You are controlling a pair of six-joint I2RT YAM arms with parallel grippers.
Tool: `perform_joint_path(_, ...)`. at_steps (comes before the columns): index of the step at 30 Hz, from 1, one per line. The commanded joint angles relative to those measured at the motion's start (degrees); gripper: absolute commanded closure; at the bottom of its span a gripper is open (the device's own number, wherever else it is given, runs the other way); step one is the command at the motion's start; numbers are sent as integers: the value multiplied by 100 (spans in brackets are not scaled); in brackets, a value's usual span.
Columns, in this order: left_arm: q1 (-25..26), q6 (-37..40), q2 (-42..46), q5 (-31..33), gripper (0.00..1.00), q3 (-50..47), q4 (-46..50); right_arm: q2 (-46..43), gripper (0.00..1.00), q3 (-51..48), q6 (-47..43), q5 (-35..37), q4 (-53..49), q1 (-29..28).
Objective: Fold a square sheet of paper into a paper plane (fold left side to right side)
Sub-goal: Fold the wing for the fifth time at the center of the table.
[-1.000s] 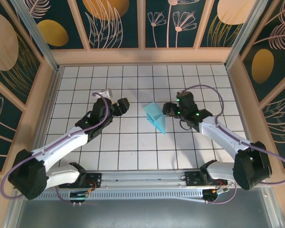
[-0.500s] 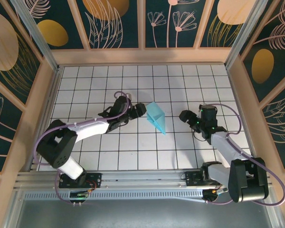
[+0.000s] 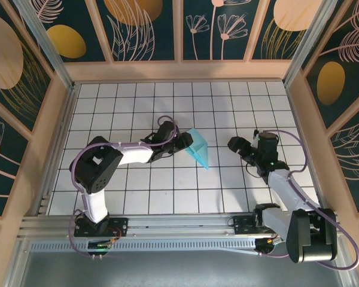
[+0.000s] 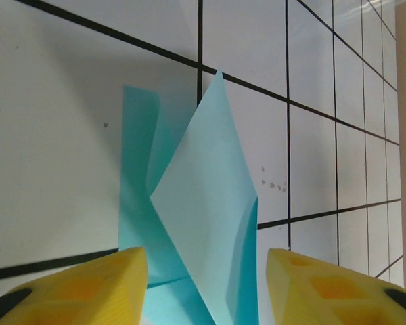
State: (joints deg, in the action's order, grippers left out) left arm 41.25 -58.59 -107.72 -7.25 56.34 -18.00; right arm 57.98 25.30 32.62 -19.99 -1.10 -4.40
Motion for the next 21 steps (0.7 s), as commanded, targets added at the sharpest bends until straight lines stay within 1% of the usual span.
perform_joint_path(1, 0, -14, -206, 14, 58, 203, -296, -146, 20, -108, -276, -314, -68, 75)
perform_joint_path(2, 5, -2, -243, -11, 61, 230, -322, -159, 20, -111, -312, -395, -42, 76)
perform_joint_path(6, -6, 182, -216, -1, 81, 261, -326, -155, 24, -97, -530, -866, 68, 89)
perform_joint_path(7, -19, 244, -134, 27, 86, 213, -314, -155, 24, -82, -601, -985, 81, 96)
perform_joint_path(10, -74, 462, 159, 10, 97, -22, -330, -137, 27, 6, -887, -1430, 108, 93)
perform_joint_path(13, -177, 794, 569, -323, 100, -527, -603, -61, 29, 84, -1192, -1965, 143, 89)
perform_joint_path(15, -257, 1023, 865, -608, 100, -839, -806, 25, 30, 81, -1296, -2384, 308, 72)
perform_joint_path(18, -357, 1464, 1368, -1084, 100, -1278, -1022, 253, 23, 68, -1369, -2801, 647, -142)
perform_joint_path(21, -429, 1920, 1743, -1566, 100, -1606, -1117, 531, 17, 56, -1402, -2862, 1065, -589)
